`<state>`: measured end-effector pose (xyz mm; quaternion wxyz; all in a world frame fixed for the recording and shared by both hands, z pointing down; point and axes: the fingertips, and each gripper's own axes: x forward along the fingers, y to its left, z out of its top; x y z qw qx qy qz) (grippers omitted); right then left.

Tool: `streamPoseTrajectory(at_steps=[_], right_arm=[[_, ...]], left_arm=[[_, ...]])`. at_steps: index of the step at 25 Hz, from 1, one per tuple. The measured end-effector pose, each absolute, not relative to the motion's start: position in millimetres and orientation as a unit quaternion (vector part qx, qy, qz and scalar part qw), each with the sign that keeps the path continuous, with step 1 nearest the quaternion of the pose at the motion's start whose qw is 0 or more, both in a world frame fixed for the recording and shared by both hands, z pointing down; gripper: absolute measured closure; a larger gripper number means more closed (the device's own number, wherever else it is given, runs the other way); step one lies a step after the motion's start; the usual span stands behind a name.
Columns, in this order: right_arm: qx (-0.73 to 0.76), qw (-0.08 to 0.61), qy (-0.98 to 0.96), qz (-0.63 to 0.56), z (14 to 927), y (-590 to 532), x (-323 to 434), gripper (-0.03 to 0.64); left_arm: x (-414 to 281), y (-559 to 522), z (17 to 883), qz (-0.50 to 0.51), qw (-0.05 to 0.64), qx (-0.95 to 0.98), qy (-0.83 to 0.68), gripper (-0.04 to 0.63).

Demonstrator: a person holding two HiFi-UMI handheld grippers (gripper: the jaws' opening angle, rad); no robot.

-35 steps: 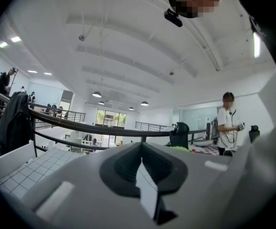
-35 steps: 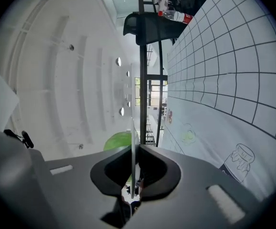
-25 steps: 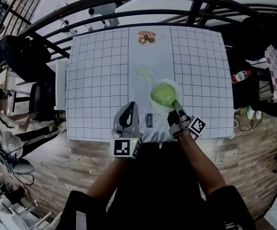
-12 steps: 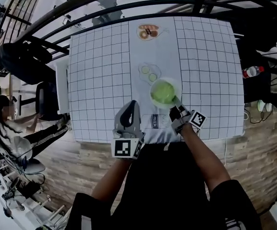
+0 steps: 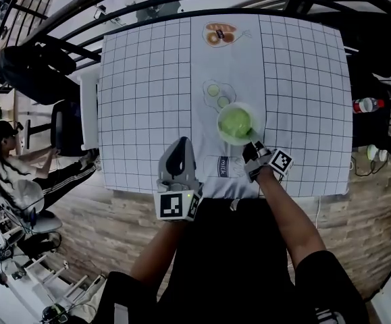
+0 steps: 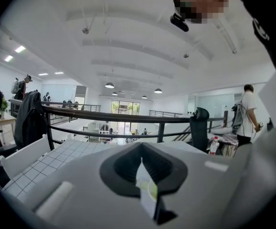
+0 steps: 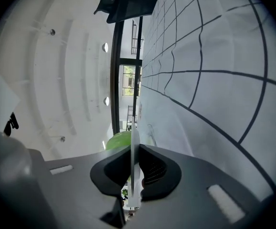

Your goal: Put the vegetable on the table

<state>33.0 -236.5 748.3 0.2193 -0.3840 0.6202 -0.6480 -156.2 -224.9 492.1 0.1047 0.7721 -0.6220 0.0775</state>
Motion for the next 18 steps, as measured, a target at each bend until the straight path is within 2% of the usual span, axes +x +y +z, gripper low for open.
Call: streamPoseTrajectory(at_steps=[18], right_arm=[[-0.417, 0.221, 0.588, -0.657, 773, -231, 18, 0.589]], left_arm=[[-172, -190, 501, 0.078, 0.116, 0.773, -0.618, 0.588]])
